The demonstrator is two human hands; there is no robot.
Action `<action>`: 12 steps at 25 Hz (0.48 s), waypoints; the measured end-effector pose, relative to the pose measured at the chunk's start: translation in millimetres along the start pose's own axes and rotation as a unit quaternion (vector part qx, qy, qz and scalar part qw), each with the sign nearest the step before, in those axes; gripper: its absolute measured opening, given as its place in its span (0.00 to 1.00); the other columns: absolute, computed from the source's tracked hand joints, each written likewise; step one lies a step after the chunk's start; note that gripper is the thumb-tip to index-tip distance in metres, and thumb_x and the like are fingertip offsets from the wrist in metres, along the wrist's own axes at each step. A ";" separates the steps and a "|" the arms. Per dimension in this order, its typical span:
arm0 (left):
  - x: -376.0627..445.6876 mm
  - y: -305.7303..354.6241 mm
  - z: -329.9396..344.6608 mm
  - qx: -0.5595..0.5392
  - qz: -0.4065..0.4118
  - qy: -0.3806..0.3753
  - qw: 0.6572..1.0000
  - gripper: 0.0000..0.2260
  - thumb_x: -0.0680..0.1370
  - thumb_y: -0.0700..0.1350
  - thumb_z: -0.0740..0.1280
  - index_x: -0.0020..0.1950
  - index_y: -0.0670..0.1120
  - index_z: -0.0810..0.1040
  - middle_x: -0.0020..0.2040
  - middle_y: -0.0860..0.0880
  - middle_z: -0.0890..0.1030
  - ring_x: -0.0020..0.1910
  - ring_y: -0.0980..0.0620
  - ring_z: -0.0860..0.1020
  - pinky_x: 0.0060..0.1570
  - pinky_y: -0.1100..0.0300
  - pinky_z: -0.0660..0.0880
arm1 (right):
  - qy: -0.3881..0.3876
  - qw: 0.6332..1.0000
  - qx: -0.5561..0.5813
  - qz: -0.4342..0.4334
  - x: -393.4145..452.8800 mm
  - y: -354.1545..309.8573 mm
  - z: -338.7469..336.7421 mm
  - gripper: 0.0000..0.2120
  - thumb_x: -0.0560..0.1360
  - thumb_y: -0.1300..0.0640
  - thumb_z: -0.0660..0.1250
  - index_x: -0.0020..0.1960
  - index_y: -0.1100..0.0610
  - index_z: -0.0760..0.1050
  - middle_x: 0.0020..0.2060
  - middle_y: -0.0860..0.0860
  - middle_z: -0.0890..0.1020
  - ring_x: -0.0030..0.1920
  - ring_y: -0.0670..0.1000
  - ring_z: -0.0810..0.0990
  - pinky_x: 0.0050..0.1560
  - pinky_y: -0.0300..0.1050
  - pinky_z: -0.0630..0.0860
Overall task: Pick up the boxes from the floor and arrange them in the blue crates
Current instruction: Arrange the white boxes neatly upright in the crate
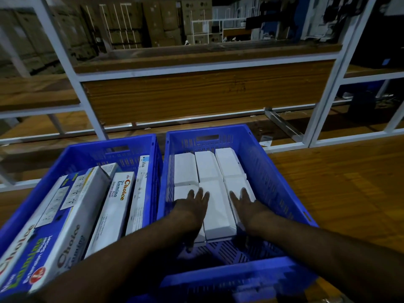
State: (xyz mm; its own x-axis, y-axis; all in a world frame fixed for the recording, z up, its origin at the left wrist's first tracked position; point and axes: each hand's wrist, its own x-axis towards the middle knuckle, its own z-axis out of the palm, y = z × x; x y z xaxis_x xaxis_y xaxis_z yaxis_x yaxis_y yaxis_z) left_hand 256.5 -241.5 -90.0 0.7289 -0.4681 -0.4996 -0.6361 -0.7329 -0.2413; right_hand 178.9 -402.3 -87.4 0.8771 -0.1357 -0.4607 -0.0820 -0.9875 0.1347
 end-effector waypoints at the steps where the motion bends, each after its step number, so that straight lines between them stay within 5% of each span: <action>1: -1.7 6.3 2.5 0.022 -0.006 0.021 1.000 0.51 0.77 0.44 0.73 0.81 0.43 0.33 0.82 0.42 0.35 0.81 0.36 0.44 0.66 0.31 0.69 | 0.023 0.998 -0.057 -0.015 -0.2 -4.0 1.9 0.49 0.79 0.49 0.66 0.78 0.56 0.28 0.77 0.67 0.37 0.68 0.70 0.69 0.64 0.59 0.72; 7: 4.1 16.2 6.3 0.047 -0.034 0.062 0.996 0.41 0.83 0.43 0.64 0.81 0.43 0.34 0.82 0.39 0.38 0.80 0.33 0.46 0.62 0.28 0.72 | 0.094 0.982 -0.150 -0.063 20.7 -6.6 5.2 0.61 0.70 0.41 0.74 0.77 0.58 0.28 0.75 0.73 0.45 0.50 0.71 0.80 0.45 0.62 0.81; 12: 9.3 19.9 6.8 0.050 -0.045 0.057 0.996 0.42 0.83 0.46 0.65 0.81 0.42 0.34 0.82 0.38 0.38 0.80 0.32 0.44 0.64 0.26 0.68 | 0.114 0.977 -0.162 -0.078 25.3 -2.1 9.0 0.61 0.69 0.39 0.73 0.78 0.59 0.30 0.75 0.74 0.48 0.48 0.70 0.81 0.43 0.61 0.82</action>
State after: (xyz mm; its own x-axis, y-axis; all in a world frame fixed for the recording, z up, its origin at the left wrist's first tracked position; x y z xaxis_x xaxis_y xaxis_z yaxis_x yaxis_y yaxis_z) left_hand 248.9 -257.0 -105.2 0.8046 -0.4598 -0.3758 -0.5847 -0.7240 -0.3660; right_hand 196.9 -404.4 -107.2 0.9529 0.0725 -0.2945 0.1824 -0.9127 0.3656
